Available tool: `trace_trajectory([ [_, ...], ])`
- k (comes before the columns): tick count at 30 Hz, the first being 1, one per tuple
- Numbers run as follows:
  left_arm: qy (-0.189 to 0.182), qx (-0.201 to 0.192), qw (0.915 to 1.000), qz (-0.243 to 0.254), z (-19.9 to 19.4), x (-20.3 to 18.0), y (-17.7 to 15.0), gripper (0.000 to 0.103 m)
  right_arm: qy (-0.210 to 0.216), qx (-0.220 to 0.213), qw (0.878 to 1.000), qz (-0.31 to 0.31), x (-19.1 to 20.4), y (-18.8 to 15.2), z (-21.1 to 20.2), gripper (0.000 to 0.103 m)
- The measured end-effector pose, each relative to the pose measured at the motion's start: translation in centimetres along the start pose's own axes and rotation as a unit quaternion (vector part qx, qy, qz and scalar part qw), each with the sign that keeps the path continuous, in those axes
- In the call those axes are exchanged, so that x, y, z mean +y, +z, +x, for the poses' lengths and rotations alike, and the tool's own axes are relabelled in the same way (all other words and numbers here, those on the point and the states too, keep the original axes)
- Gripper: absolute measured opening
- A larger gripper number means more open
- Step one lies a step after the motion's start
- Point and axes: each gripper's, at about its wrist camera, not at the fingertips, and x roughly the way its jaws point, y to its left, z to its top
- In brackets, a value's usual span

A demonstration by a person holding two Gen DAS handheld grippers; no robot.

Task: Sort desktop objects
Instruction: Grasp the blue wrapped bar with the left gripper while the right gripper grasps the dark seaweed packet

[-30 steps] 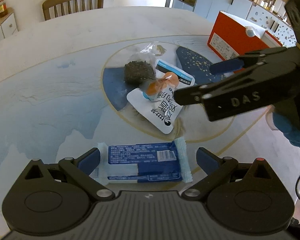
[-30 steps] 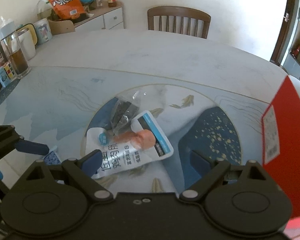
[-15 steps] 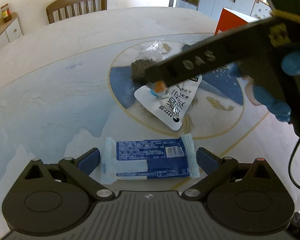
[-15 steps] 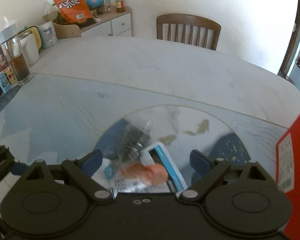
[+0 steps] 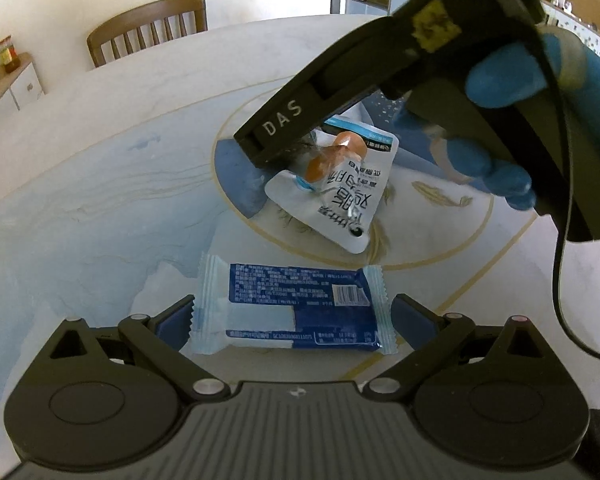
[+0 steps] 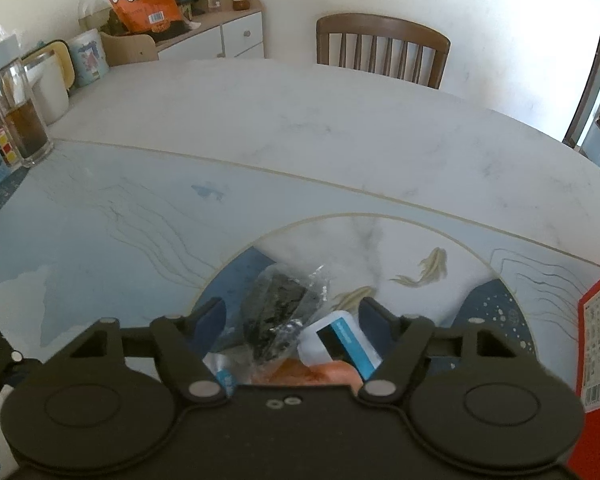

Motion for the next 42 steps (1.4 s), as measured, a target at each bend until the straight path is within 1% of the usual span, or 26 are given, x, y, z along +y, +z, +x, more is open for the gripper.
trace_trajectory([
  [1,0.000,0.000,1.0000,-0.001,0.0,0.0,0.0,0.100,-0.002,0.001,1.000,-0.002,0.0,0.0,0.1,0.067],
  [2,0.000,-0.001,1.0000,-0.001,0.1,0.2,0.2,0.099,-0.004,0.002,1.000,-0.003,0.1,0.1,0.2,0.063],
  [4,0.000,-0.002,1.0000,-0.002,0.1,0.2,0.3,0.096,-0.002,0.003,1.000,-0.006,0.1,0.2,0.3,0.059],
  [5,0.000,-0.003,1.0000,-0.003,0.1,0.3,0.3,0.094,-0.003,0.003,1.000,-0.008,0.2,0.2,0.3,0.054],
  [6,0.000,-0.002,1.0000,-0.002,0.1,0.2,0.3,0.094,-0.003,0.002,1.000,-0.010,0.3,0.3,0.3,0.050],
  [12,-0.003,-0.001,1.0000,-0.003,-0.1,0.4,0.4,0.090,-0.001,0.005,1.000,-0.014,0.4,0.6,0.4,0.035],
  [17,-0.015,-0.001,0.9997,-0.020,-0.5,0.9,0.6,0.085,0.002,0.002,1.000,-0.004,0.1,0.8,0.0,0.029],
  [19,-0.017,-0.005,0.9995,-0.024,-0.9,1.2,0.7,0.081,0.003,0.000,1.000,-0.001,0.0,1.0,-0.4,0.028],
  [20,-0.016,-0.009,0.9995,-0.026,-1.1,1.2,0.8,0.074,0.002,-0.001,1.000,0.001,-0.1,1.1,-0.5,0.027],
  [24,-0.018,0.001,0.9994,-0.031,-1.1,1.7,1.1,0.072,0.001,-0.007,1.000,0.008,-0.2,1.3,-1.1,0.024],
  [28,-0.024,-0.001,0.9982,-0.056,-1.5,2.3,1.3,0.066,0.004,-0.013,1.000,0.012,-0.3,1.3,-2.0,0.023],
  [29,-0.024,-0.003,0.9980,-0.058,-1.6,2.4,1.3,0.063,0.004,-0.015,1.000,0.012,-0.4,1.3,-2.3,0.023],
  [30,-0.025,-0.005,0.9979,-0.060,-1.7,2.4,1.4,0.057,0.003,-0.016,1.000,0.013,-0.4,1.3,-2.6,0.022],
  [33,-0.035,-0.010,0.9958,-0.083,-2.1,3.1,1.6,0.046,0.003,-0.021,1.000,0.017,-0.6,1.2,-3.5,0.022],
  [37,-0.042,-0.008,0.9927,-0.113,-2.4,3.9,1.7,0.040,0.004,-0.024,0.999,0.028,-1.2,1.2,-4.8,0.022],
  [39,-0.043,-0.011,0.9915,-0.122,-2.7,4.1,1.8,0.034,0.002,-0.024,0.999,0.032,-1.5,1.0,-5.3,0.022],
  [42,-0.050,-0.005,0.9892,-0.138,-3.1,4.5,2.0,0.031,0.004,-0.025,0.999,0.040,-1.8,0.8,-6.3,0.022],
])
